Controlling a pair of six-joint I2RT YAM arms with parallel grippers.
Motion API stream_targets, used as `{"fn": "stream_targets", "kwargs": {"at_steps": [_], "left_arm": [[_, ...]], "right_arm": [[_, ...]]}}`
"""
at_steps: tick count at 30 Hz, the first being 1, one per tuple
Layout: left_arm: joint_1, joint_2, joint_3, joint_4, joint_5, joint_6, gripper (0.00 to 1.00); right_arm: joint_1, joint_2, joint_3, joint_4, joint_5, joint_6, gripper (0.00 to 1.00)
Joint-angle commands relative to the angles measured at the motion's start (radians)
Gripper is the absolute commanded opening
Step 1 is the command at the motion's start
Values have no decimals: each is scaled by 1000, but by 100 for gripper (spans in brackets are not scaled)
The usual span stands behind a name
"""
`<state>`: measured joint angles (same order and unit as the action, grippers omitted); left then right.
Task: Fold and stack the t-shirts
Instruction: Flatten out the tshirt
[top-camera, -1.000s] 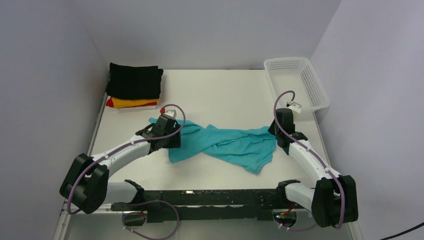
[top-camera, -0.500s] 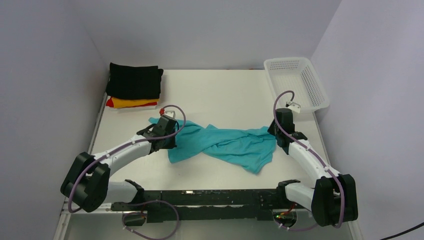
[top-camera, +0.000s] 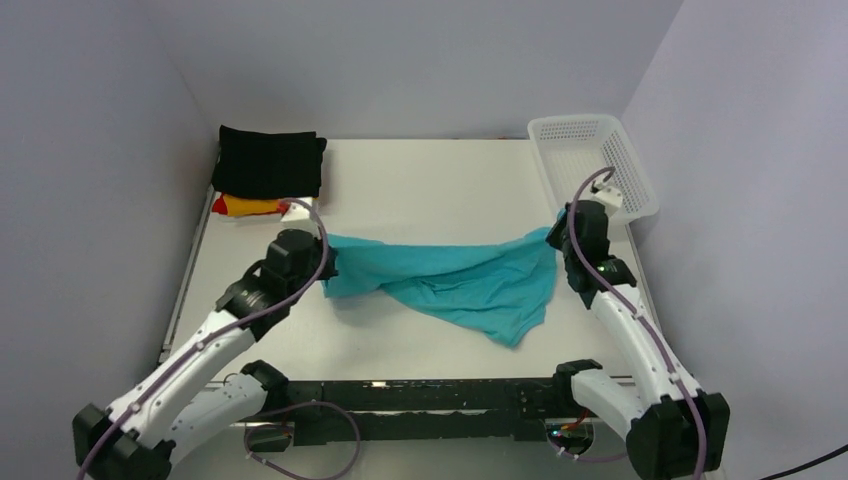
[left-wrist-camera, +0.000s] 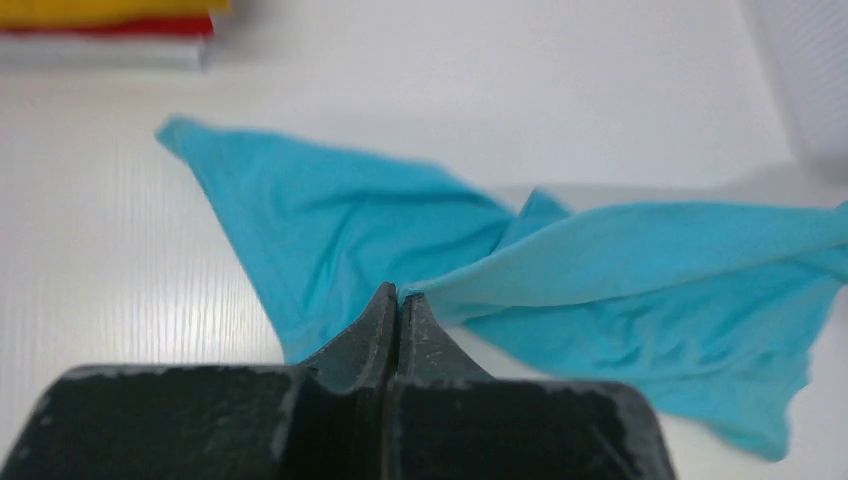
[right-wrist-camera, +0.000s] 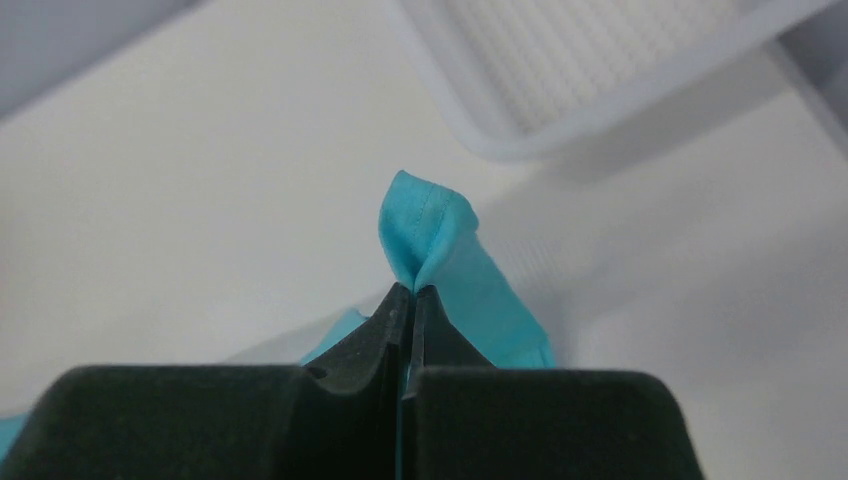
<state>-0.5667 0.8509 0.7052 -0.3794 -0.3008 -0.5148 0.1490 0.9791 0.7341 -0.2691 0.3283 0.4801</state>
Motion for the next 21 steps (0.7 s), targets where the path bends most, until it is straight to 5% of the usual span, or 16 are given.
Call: {"fn": "stream_targets", "kwargs": {"at_steps": [1, 9, 21], "left_arm": [[-2, -168, 107, 95, -102, 60, 0], [-2, -302, 381, 172, -118, 226, 0], [-2, -289, 895, 63, 146, 376, 0]], "right_arm": [[-6, -132, 165, -2, 15, -40, 0], [-6, -240, 506, -37, -127, -105, 0], [-7, -197, 1093, -178, -369, -153, 0]]}}
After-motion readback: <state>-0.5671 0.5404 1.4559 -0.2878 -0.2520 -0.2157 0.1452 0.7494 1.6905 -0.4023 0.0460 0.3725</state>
